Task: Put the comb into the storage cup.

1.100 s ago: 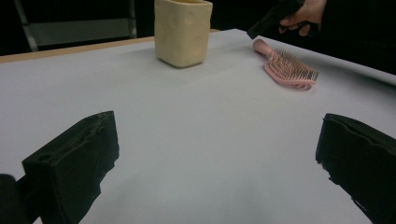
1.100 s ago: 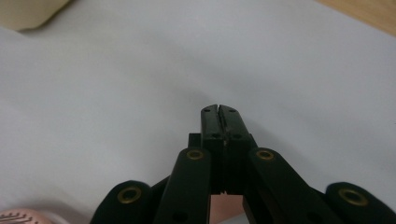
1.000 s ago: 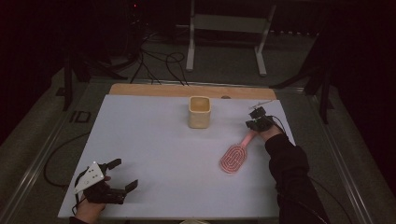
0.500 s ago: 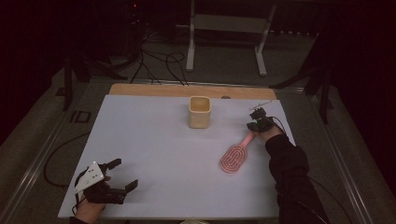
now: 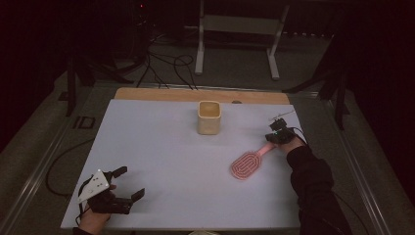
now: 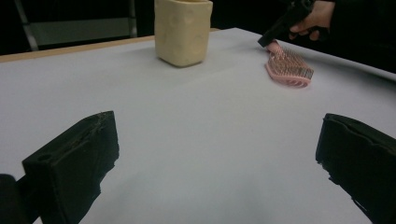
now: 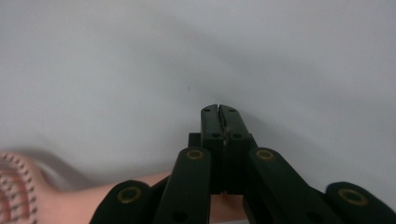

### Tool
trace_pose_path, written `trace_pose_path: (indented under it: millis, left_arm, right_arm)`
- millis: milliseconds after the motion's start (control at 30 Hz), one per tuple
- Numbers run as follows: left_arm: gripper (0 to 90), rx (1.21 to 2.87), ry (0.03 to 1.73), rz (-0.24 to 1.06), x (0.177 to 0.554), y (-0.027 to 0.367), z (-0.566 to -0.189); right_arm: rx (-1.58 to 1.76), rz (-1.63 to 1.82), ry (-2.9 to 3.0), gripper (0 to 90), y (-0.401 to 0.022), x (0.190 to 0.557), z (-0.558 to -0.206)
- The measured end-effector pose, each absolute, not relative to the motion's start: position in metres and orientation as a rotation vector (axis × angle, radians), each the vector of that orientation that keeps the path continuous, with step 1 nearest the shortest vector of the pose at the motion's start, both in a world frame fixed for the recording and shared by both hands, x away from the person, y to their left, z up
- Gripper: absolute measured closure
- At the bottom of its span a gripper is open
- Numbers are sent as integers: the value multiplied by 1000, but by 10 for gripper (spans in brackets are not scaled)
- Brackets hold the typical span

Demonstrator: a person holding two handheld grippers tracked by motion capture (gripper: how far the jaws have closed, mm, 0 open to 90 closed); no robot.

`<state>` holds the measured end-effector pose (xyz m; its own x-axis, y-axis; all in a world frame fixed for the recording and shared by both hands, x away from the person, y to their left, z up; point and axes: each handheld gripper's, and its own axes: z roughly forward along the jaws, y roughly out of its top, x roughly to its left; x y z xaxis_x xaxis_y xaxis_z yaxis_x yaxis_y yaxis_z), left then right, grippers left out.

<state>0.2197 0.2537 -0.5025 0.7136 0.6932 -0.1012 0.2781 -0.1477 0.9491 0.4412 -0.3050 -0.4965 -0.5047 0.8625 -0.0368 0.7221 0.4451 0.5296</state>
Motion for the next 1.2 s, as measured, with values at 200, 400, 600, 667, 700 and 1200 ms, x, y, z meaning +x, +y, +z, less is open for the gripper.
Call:
trace_pose_path:
  millis: [200,400,600,667,700,1200]
  left_arm:
    - [1,1730,777,434,220,253,-503]
    - [1,1729,782,431,220,253,-503]
    - [1,1734,781,430,221,253,-504]
    - [1,1735,785,431,221,253,-504]
    - [1,1732,784,431,221,253,-504]
    - [1,1732,788,433,221,253,-504]
  right_arm:
    - [1366,652,2411,900,-317,429,-497]
    - [1355,661,2414,900,-327,411,-496]
    - [1352,672,2416,900,-336,390,-497]
    - [1339,651,2417,900,-337,383,-496]
    - [1328,646,2420,900,-338,379,-496]
    - [1311,708,2404,900,-352,320,-495]
